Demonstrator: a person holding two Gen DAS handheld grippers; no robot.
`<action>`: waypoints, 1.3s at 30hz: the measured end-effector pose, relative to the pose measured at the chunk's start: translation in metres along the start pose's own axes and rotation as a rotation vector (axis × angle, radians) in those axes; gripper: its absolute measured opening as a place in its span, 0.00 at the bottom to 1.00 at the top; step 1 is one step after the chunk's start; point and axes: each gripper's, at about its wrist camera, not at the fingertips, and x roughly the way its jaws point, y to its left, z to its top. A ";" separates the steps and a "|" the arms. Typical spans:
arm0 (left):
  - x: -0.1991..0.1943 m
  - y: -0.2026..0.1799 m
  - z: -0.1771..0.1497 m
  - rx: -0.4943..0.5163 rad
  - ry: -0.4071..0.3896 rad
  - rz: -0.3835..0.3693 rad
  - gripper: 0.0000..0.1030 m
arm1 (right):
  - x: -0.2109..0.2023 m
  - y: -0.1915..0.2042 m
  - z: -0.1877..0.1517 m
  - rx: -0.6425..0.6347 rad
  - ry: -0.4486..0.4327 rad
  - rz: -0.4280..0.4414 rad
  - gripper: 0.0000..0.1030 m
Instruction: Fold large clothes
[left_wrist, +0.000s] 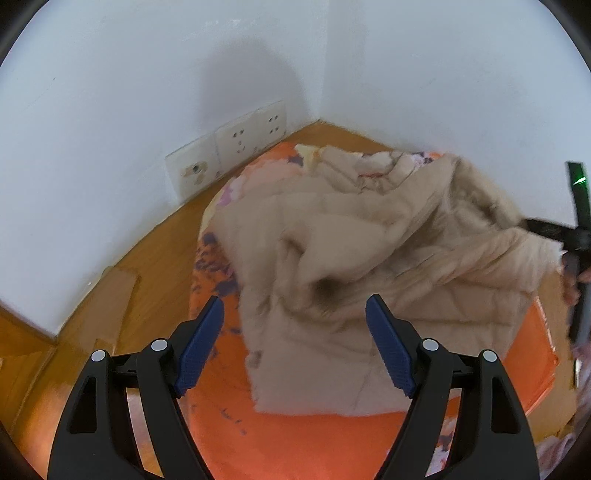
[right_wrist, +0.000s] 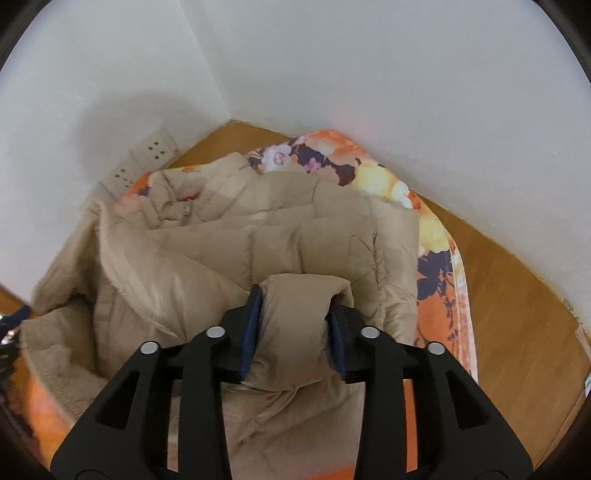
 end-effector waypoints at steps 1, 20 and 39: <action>0.002 0.002 -0.001 0.000 0.006 0.003 0.75 | -0.005 -0.002 0.000 0.003 0.005 0.020 0.46; 0.057 0.008 0.009 -0.003 0.003 -0.056 0.77 | -0.010 -0.024 -0.035 -0.220 0.014 -0.013 0.65; 0.104 0.023 0.046 -0.136 -0.068 -0.126 0.72 | -0.014 -0.048 -0.016 -0.183 -0.034 0.097 0.65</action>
